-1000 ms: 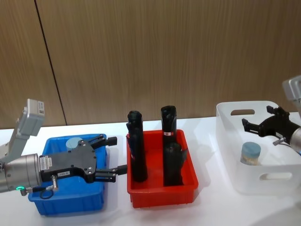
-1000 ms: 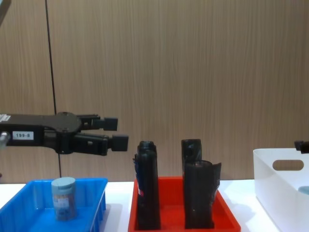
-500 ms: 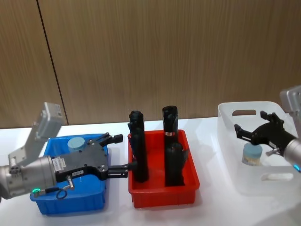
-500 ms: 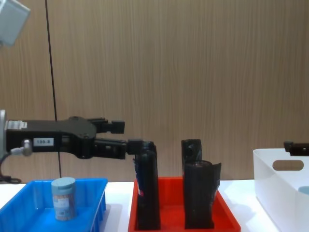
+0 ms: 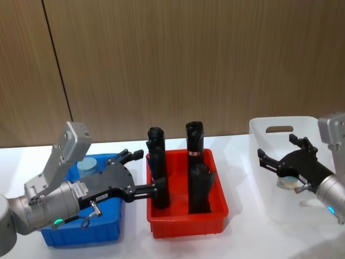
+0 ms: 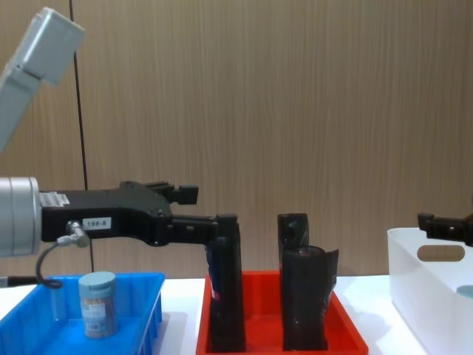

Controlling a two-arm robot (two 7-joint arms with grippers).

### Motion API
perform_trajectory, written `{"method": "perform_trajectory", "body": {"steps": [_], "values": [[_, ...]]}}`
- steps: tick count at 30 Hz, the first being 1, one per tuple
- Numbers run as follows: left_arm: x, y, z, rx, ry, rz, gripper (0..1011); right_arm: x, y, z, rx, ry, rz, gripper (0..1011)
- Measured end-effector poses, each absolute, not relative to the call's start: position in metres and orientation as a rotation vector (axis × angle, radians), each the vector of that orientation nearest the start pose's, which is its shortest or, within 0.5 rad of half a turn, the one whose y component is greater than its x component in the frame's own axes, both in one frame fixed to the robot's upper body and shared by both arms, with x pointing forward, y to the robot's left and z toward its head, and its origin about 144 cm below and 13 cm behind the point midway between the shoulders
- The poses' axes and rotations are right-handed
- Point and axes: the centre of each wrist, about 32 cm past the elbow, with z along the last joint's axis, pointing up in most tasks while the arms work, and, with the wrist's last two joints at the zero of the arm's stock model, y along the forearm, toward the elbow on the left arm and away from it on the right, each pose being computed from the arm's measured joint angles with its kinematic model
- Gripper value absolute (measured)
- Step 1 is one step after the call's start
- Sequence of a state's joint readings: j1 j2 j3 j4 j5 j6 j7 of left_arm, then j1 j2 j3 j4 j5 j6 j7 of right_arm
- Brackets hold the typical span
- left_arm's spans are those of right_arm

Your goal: Pick the cotton swabs from the blue box and place them into the white box.

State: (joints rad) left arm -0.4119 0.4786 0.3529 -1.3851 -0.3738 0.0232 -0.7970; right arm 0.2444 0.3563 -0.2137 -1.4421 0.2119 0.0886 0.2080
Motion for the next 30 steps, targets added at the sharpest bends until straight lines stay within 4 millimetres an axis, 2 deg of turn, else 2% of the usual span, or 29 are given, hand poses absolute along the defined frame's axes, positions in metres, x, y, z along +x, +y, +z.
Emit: {"method": "perform_trajectory", "body": {"steps": [23, 30], "values": [[0.533, 0.255, 1.214, 0.134, -0.191, 0.772, 1004, 0.456, -0.243, 1.187, -0.003, -0.083, -1.226, 1002], [0.526, 0.244, 1.211, 0.125, -0.206, 0.834, 1004, 0.445, -0.237, 1.188, 0.024, -0.075, -1.229, 1002]]}}
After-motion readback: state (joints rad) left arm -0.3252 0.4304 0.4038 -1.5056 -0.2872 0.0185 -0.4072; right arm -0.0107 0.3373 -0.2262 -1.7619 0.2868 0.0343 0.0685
